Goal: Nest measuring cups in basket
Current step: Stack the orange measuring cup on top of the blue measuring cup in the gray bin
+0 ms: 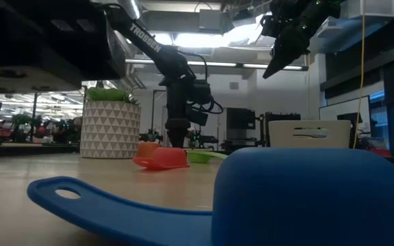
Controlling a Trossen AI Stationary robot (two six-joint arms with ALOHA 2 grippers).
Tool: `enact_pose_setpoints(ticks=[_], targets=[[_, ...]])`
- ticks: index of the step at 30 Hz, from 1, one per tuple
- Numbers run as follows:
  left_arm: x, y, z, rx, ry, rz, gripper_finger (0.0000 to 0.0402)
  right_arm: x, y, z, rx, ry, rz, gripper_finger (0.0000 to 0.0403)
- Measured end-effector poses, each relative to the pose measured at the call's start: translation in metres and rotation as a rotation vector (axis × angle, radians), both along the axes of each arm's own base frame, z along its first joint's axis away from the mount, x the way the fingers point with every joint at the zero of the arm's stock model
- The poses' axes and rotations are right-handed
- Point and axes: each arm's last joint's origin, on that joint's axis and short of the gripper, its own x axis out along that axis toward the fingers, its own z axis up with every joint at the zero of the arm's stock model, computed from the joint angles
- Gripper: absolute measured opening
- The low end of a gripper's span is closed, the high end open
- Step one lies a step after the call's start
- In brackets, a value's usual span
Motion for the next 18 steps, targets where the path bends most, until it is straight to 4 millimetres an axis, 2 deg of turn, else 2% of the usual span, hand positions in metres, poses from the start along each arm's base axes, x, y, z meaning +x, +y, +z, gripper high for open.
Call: enact_pose_setpoints(ticks=[18], targets=[[0.0043, -0.0061, 0.0000, 0.005, 0.002, -0.017, 0.0163, 0.0000, 0.0000, 0.0000, 0.000, 0.000, 0.000, 0.0070]])
